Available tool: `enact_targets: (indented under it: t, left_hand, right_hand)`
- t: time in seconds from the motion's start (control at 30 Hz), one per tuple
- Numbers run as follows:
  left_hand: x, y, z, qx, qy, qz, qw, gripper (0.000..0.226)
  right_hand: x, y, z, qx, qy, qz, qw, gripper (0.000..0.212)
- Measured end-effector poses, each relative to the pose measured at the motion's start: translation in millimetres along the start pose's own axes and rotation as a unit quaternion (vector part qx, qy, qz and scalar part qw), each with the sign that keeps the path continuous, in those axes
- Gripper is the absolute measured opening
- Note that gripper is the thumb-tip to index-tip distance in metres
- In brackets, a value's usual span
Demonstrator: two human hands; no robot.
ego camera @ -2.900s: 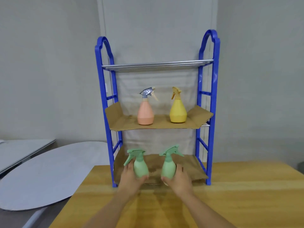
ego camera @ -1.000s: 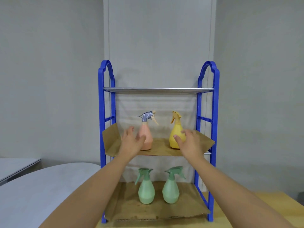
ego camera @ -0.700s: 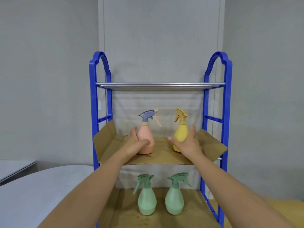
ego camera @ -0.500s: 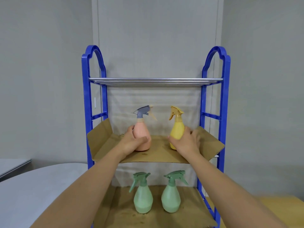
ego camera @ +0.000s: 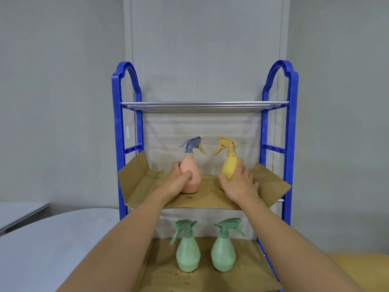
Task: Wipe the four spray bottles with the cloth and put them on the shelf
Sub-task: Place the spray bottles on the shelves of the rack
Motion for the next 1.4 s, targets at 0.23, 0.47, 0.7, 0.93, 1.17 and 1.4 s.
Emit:
enact_targets:
  t: [0.23,0.47,0.7,0.93,1.17,1.4]
  left_hand:
    - [5,-1,4,-0.020,-0.050,-0.011,0.998,0.090]
    - [6,-4,-1,0.000,-0.005,0.002,1.000,0.061]
    - [9,-5,2,-0.021,-0.014,-0.014,1.000,0.081]
    - [15,-9,-1,-0.004,-0.106,0.018,0.994,0.095]
    - [16,-11,-1,0.003,-0.095,0.047,0.994,0.091]
    - [22,-18,2,-0.011,-0.116,0.025,0.993,0.093]
  right_hand:
    - [-4,-1,0,0.001,-0.016,0.007,1.000,0.081]
    - [-7,-4,-4,0.019,-0.035,0.003,0.999,0.079]
    - [-8,0,3,-0.034,-0.021,-0.001,0.999,0.084]
    - [-7,-6,1,-0.009,-0.037,0.004,0.999,0.083]
    - [-10,-12,-4,0.028,-0.081,0.008,0.996,0.084]
    - [-10,-16,-5,0.045,-0.118,0.011,0.992,0.081]
Point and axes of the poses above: each hand's wrist, its own y-axis away from the middle knuckle, its own z-axis out of the back of the hand, x = y × z, the point moved 8 cm from there along -y, towards the middle knuckle, and after that the axes turned 8 degrees about -z, right-handed, at the moved point
